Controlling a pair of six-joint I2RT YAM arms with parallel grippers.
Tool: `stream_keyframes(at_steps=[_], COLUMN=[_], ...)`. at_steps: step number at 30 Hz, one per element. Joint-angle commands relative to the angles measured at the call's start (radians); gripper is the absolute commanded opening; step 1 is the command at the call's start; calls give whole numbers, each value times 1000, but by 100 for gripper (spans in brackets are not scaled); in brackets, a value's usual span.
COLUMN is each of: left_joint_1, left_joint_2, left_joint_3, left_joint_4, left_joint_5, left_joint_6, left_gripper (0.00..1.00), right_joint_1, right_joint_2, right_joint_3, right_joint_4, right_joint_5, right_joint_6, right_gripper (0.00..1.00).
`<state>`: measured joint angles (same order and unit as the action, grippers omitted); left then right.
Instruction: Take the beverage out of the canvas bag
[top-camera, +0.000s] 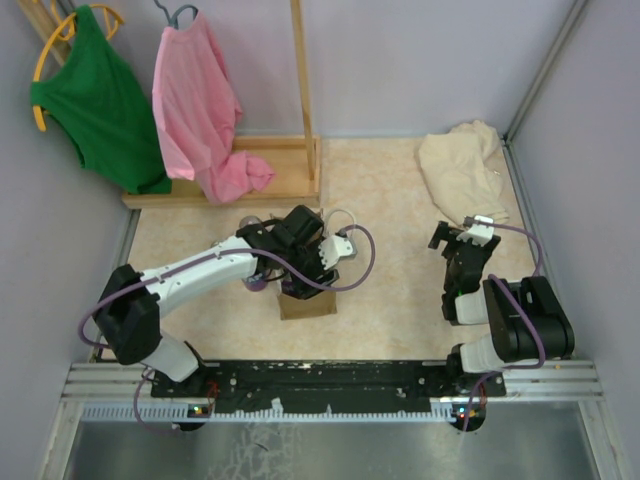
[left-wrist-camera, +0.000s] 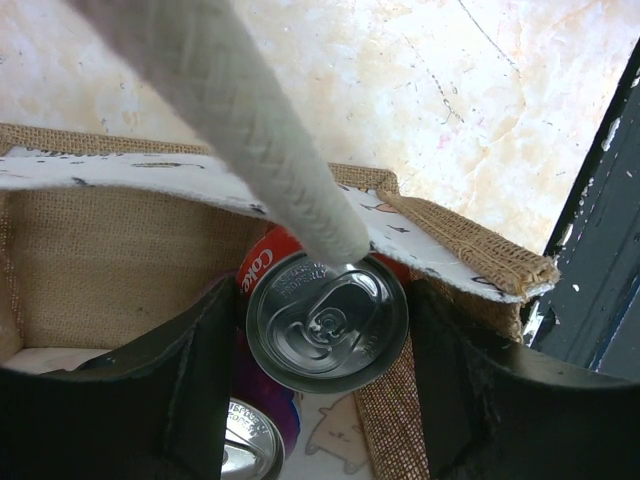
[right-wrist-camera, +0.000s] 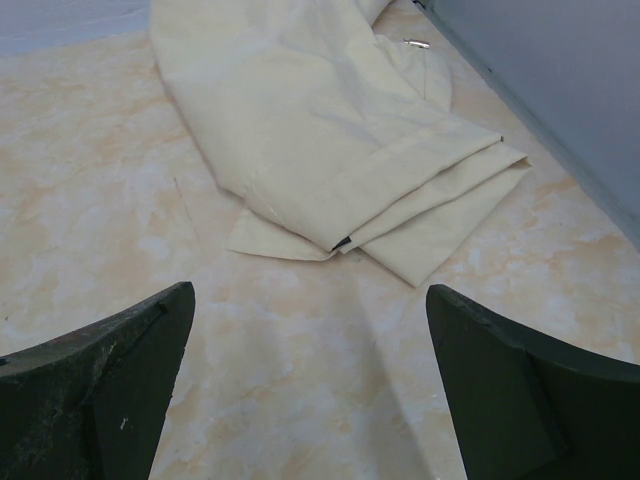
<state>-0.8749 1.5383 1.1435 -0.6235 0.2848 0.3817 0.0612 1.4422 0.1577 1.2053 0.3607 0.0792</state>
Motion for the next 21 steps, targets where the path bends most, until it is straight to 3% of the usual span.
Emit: stream_keyframes(at_steps=[1, 21], left_joint_1=[-11, -9], left_joint_2=[3, -53], left_joint_3=[7, 235], left_joint_4=[-36, -67], left_joint_5=[3, -182], left_joint_6=[-7, -80], left_gripper=[0, 0], right_joint_1=[-3, -3], right_joint_2=[3, 3], right_joint_3=[8, 8], right_joint_4=[40, 40], right_joint_5=[3, 4], right_joint_6=[-10, -10], right_gripper=[99, 99])
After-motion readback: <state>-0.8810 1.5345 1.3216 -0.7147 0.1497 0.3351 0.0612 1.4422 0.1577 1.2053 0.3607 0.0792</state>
